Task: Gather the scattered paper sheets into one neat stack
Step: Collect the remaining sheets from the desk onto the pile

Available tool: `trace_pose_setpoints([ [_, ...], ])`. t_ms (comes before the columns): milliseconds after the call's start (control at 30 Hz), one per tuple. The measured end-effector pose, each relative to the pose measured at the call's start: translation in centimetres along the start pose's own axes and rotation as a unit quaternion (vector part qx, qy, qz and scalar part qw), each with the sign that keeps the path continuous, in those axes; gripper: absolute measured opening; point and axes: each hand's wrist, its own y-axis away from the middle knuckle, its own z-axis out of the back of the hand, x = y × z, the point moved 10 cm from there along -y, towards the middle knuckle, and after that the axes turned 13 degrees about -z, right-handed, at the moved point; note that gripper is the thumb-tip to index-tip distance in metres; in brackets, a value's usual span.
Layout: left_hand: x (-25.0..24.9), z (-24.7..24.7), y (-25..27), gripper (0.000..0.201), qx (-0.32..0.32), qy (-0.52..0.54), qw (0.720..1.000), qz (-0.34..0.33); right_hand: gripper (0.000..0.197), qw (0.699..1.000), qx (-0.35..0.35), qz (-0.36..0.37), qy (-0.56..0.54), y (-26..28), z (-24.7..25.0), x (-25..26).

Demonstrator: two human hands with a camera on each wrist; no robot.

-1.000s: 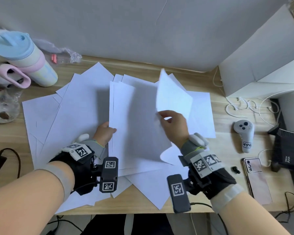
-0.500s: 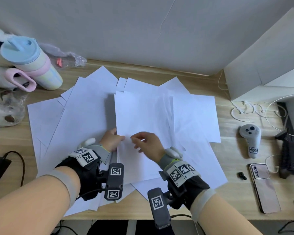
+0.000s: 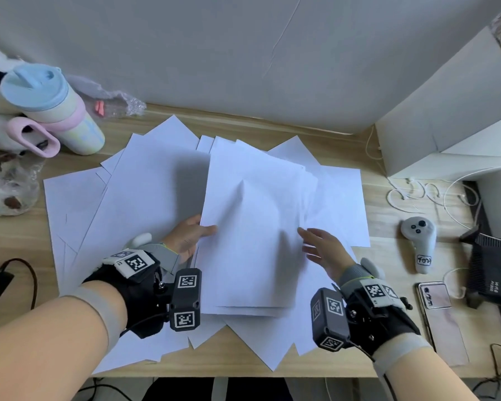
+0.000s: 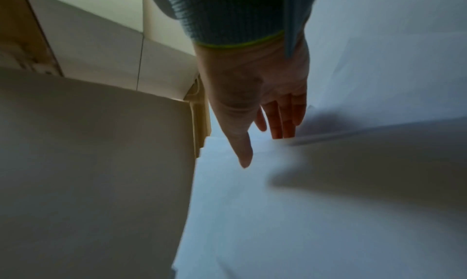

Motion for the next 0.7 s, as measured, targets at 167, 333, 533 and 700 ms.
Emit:
trace_pose_setpoints([
  [167, -0.2, -1.1, 0.0, 0.034, 0.032, 0.023, 0.999, -0.013, 0.044, 0.998, 0.056, -0.001, 0.009, 0.8, -0.9, -0.4],
  [333, -1.8, -2.0, 0.5, 0.036, 0.039, -0.011, 0.999, -0.034, 0.034, 0.993, 0.075, 0.051, -0.081, 3.1, -2.3, 2.0],
  [533, -9.9, -2.2, 1.1, 0.031, -0.003, -0.035, 0.982, -0.185, 0.008, 0.961, 0.038, 0.252, -0.108, 9.1, -1.2, 9.5],
  [700, -12.5, -2.7, 1.5, 0.027, -0.014, -0.045, 0.97, -0.239, 0.024, 0.944, 0.031, 0.313, -0.097, 10.7, -1.0, 11.2],
])
